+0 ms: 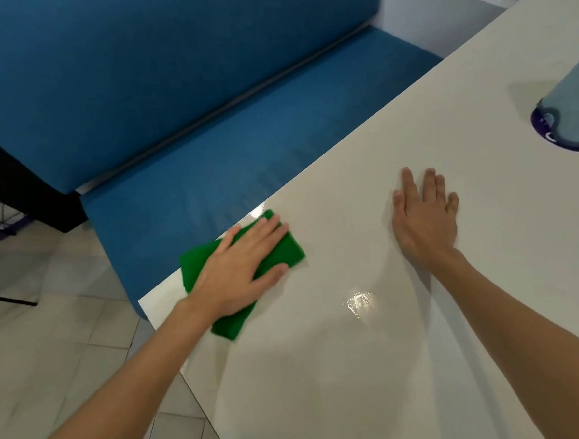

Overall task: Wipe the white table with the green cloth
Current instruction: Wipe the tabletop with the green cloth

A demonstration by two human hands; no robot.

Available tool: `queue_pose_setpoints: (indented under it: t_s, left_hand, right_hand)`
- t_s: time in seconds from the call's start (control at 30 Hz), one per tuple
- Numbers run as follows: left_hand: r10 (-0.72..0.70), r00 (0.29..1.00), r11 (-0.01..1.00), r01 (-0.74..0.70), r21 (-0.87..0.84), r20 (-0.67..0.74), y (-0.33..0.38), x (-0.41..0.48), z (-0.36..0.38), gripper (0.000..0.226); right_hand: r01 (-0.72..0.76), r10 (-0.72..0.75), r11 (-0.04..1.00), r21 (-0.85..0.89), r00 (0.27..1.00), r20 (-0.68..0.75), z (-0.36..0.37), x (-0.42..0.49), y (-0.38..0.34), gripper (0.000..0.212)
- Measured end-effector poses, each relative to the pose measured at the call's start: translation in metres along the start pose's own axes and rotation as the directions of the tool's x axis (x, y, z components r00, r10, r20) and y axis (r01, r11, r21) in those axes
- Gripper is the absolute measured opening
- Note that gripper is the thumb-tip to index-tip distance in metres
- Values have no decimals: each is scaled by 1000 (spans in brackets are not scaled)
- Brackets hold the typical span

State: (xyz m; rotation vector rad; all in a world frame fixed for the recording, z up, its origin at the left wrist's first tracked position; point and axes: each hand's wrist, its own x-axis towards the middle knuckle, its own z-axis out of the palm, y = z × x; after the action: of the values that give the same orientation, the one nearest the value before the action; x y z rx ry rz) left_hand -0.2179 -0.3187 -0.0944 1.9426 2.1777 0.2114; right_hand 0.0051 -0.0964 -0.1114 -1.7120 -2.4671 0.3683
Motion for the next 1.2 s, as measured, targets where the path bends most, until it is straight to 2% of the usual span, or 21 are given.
queue_pose_setpoints:
  t_s: [0.1, 0.17, 0.23, 0.43, 0.67, 0.83, 1.0, 1.1, 1.2]
  left_hand:
    - [-124, 991, 992, 125, 17, -51, -3, 39, 1, 66]
    - [-220, 973, 974, 223, 34, -69, 12, 73, 7, 64]
    - [-248, 966, 967, 251, 39, -74, 38, 98, 12, 63]
    - [-133, 984, 989, 139, 47, -117, 84, 63, 31, 62]
    - [-52, 996, 997, 55, 50, -67, 32, -45, 20, 61]
    - [-167, 984, 985, 169, 26, -70, -21, -46, 3, 65]
    - [-388, 912, 919, 394, 21, -131, 3, 16, 11, 61]
    - [-334, 932, 940, 340, 21, -142, 37, 28, 20, 60]
    - [-171, 976, 985, 174, 13, -133, 60, 4, 29, 59]
  right_hand:
    - [-20, 19, 1000, 9, 1000, 15, -4, -2, -8, 53]
    - [36, -36, 999, 0, 999, -3, -6, -10, -21, 53]
    - [107, -107, 994, -10, 994, 6, -5, -21, -36, 52]
    - [150, -152, 988, 28, 984, 91, 9, -48, -57, 52]
    - [181, -181, 984, 6, 982, 48, 13, -55, -51, 52]
    - [179, -178, 984, -17, 983, 35, 15, -55, -53, 51]
    - [180, -179, 983, -45, 984, 20, 17, -53, -52, 51]
    - [183, -182, 982, -53, 983, 26, 19, -53, -51, 51]
    - [180, -178, 983, -39, 983, 41, 18, -52, -51, 52]
